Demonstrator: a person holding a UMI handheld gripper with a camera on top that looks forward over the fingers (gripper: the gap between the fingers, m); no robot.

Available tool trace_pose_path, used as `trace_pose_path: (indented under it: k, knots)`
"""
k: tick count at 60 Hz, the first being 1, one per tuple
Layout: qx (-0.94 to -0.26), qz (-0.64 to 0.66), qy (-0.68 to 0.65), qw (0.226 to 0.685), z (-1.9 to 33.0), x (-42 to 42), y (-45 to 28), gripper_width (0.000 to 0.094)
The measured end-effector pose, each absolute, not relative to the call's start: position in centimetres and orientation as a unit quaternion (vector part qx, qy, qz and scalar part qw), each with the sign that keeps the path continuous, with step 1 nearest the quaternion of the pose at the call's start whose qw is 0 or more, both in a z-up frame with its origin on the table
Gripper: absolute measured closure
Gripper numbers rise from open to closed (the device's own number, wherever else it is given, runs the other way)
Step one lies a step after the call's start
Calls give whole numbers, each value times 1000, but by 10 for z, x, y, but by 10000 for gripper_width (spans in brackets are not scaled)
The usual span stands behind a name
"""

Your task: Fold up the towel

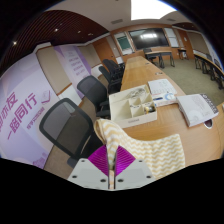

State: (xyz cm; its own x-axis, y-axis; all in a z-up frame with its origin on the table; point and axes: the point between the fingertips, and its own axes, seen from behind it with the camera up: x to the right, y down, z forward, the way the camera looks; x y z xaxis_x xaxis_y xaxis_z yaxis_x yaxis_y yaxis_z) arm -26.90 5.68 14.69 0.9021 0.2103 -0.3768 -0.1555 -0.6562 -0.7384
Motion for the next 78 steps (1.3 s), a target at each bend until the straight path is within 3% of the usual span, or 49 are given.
trace_pose_path:
  k: [4,10,17,22,30,57,78]
  knots:
    - [-878,223,2,423,155,-248,63,885]
    - [-888,178,26,424,127,-197,76,867]
    - [-904,137,51,402,76,-142,78,705]
    - [-912,91,61,395,55,-95,77,490]
    - [-908,28,64,414,82,-50,59,64]
    - [-894,-41,32,444,211,-84,-82,83]
    - [-882,-66,46,465,253,-120,-202,79]
